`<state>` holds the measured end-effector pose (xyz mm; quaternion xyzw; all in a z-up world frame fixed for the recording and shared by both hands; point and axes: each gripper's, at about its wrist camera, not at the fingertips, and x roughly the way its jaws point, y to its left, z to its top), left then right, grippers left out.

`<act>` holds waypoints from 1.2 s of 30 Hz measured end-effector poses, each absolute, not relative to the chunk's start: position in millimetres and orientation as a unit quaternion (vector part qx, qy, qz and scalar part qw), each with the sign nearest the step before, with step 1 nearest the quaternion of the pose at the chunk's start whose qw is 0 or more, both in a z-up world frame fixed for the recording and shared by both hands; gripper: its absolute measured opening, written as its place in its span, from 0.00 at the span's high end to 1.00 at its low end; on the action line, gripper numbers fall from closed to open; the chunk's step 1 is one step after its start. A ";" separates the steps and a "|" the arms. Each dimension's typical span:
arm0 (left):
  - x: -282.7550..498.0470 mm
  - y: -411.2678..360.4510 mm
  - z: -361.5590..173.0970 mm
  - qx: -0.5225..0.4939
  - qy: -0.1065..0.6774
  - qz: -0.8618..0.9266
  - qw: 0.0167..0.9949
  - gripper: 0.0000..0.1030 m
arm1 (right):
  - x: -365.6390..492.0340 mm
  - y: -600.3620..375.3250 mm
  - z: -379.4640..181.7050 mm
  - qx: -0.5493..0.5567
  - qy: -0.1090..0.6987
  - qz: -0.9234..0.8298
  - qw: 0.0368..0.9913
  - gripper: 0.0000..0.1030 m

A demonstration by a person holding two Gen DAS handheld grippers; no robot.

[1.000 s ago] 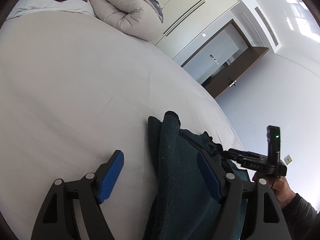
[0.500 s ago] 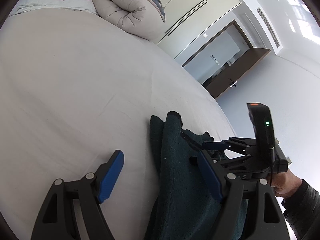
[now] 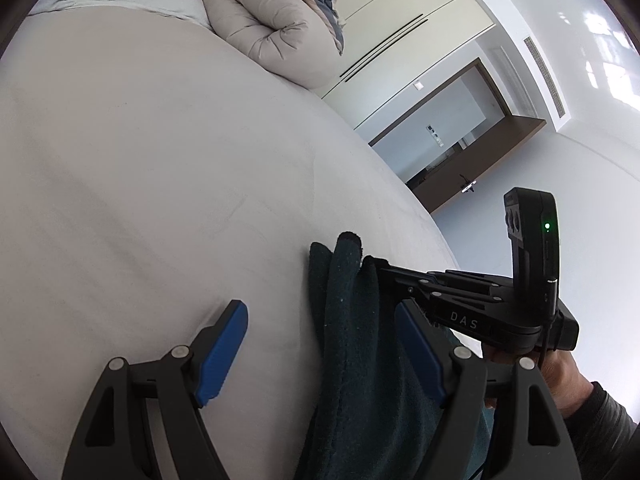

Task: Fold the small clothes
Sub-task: 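Hold the sweater with the left gripper while the right gripper pulls the collar edge flat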

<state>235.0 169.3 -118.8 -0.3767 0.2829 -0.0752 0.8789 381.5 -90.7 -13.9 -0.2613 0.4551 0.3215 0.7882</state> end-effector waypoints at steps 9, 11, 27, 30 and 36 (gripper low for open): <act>234.2 166.4 -118.7 -0.369 0.289 -0.067 0.881 0.24 | 400.4 -75.2 -43.8 -0.233 0.481 0.273 0.800 0.94; 233.6 166.2 -118.6 -0.368 0.290 -0.066 0.881 0.24 | 397.2 -79.6 -27.9 -0.209 0.478 0.268 0.810 0.91; 210.8 191.3 -118.9 -0.420 0.223 -0.028 0.879 0.24 | 371.8 -25.7 -36.5 -0.201 0.473 0.326 0.793 0.90; 208.0 198.8 -121.9 -0.436 0.214 -0.019 0.874 0.24 | 379.6 -17.8 -35.2 -0.162 0.462 0.353 0.797 0.88; 209.5 178.6 -102.0 -0.372 0.214 -0.033 0.903 0.24 | 418.7 -114.6 12.2 0.016 0.455 0.294 0.840 0.88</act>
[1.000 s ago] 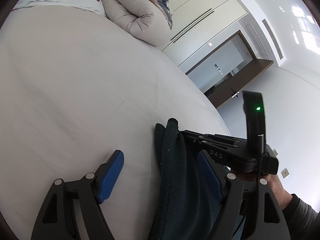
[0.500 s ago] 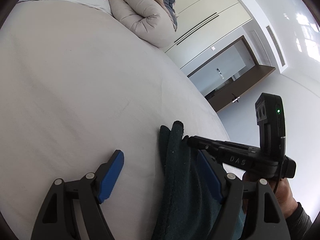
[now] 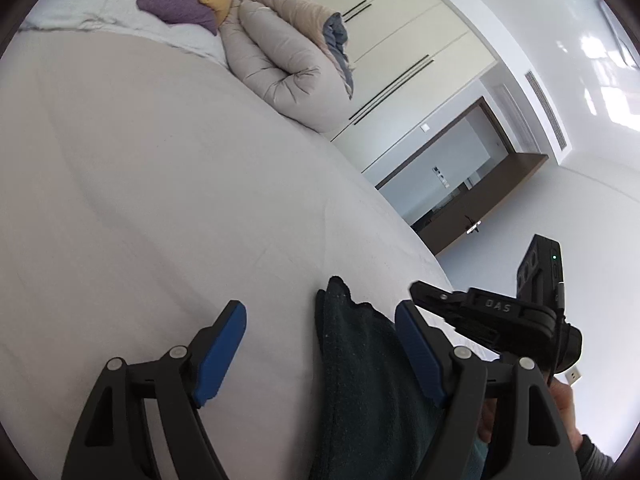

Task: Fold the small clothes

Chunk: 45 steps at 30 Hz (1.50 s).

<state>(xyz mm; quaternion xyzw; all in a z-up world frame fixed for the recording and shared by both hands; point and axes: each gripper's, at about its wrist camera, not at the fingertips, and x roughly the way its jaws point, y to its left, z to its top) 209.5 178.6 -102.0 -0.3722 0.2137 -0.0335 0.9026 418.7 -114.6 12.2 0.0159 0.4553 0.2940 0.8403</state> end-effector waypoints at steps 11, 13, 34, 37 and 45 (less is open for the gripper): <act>251.1 120.2 -113.8 -0.219 0.364 -0.057 0.903 0.22 | 405.0 -268.0 -76.9 0.150 0.505 0.228 0.819 0.89; 249.6 124.1 -114.0 -0.230 0.359 -0.054 0.903 0.22 | 406.9 -313.6 -85.0 0.153 0.494 0.179 0.837 0.89; 251.6 124.0 -118.6 -0.233 0.358 -0.041 0.903 0.22 | 393.2 -373.4 -93.5 0.172 0.464 0.102 0.863 0.94; 250.9 125.3 -118.1 -0.235 0.358 -0.041 0.903 0.22 | 381.7 -417.4 -91.2 0.190 0.437 0.033 0.879 0.94; 243.9 129.4 -111.6 -0.242 0.342 -0.045 0.907 0.22 | 320.1 -461.6 -71.8 0.289 0.388 0.044 0.874 0.90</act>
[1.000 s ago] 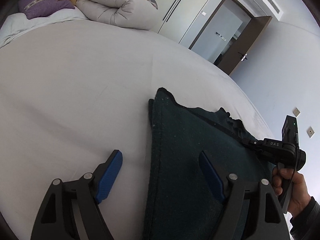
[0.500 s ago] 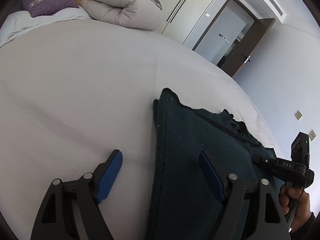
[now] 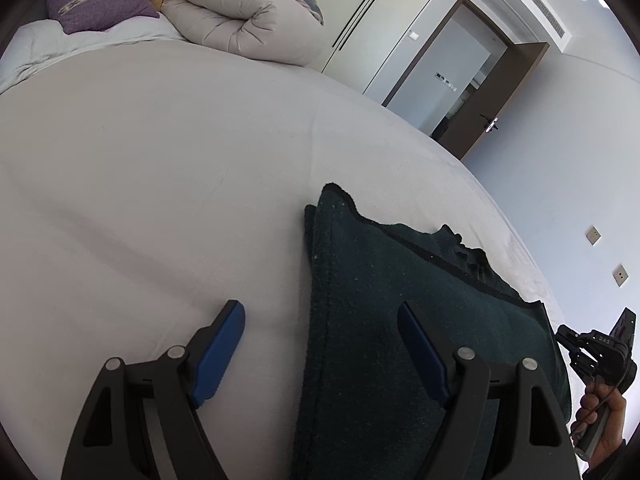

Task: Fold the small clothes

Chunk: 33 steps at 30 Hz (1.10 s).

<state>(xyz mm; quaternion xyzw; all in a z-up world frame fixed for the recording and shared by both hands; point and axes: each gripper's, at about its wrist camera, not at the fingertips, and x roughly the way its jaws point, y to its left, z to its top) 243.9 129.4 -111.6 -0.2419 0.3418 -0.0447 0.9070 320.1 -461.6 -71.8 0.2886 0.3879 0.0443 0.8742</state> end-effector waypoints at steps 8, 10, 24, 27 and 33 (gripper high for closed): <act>242.0 117.5 -105.0 -0.210 0.340 -0.044 0.916 0.21 | 306.5 -438.8 -101.3 0.277 0.436 0.129 0.847 0.91; 244.9 125.8 -111.8 -0.233 0.350 -0.040 0.906 0.21 | 302.4 -471.8 -110.3 0.328 0.408 0.094 0.847 0.95; 243.2 129.0 -114.2 -0.241 0.345 -0.038 0.906 0.21 | 296.3 -466.2 -57.8 0.267 0.350 0.025 0.897 0.92; 242.9 129.9 -113.8 -0.244 0.344 -0.040 0.906 0.21 | 323.1 -460.1 -93.4 0.245 0.453 0.007 0.857 0.91; 240.0 132.1 -110.6 -0.254 0.337 -0.046 0.906 0.21 | 256.2 -459.9 -81.3 0.178 0.385 -0.025 0.905 0.90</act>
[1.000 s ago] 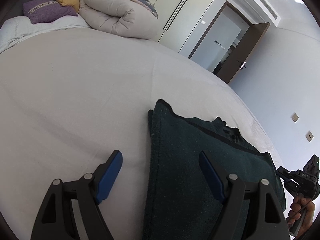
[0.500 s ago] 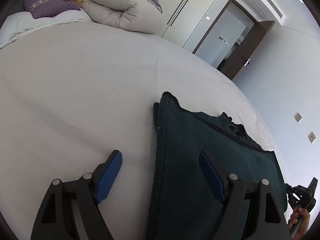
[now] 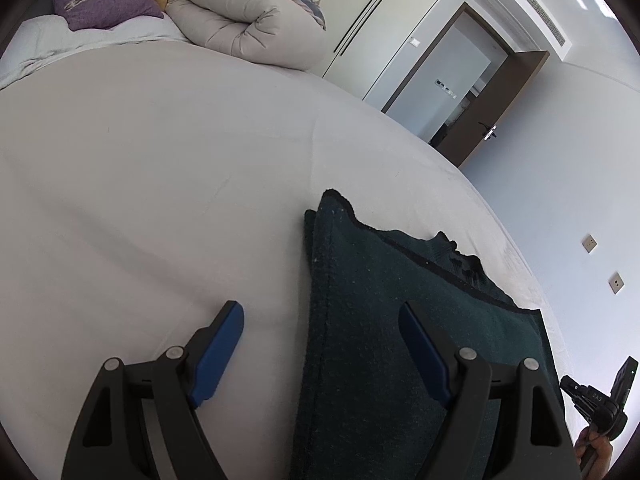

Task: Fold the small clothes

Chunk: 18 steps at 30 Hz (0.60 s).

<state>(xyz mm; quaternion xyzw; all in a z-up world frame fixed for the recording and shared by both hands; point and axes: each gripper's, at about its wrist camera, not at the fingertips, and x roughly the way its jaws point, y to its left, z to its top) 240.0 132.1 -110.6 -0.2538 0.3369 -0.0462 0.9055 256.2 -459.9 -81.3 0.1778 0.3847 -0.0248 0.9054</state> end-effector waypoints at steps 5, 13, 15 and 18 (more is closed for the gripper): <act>238.7 130.5 -110.6 -0.253 0.339 -0.047 0.905 0.21 | 229.4 -484.0 -85.6 0.180 0.396 -0.071 0.898 0.49; 241.1 125.3 -111.0 -0.239 0.351 -0.048 0.904 0.18 | 218.4 -468.8 -96.4 0.147 0.437 -0.032 0.887 0.88; 241.4 124.8 -111.1 -0.239 0.352 -0.048 0.904 0.18 | 210.6 -476.3 -97.9 0.168 0.428 -0.042 0.887 0.94; 242.3 123.6 -111.5 -0.236 0.357 -0.047 0.903 0.18 | 197.8 -483.9 -101.4 0.183 0.424 -0.053 0.885 0.95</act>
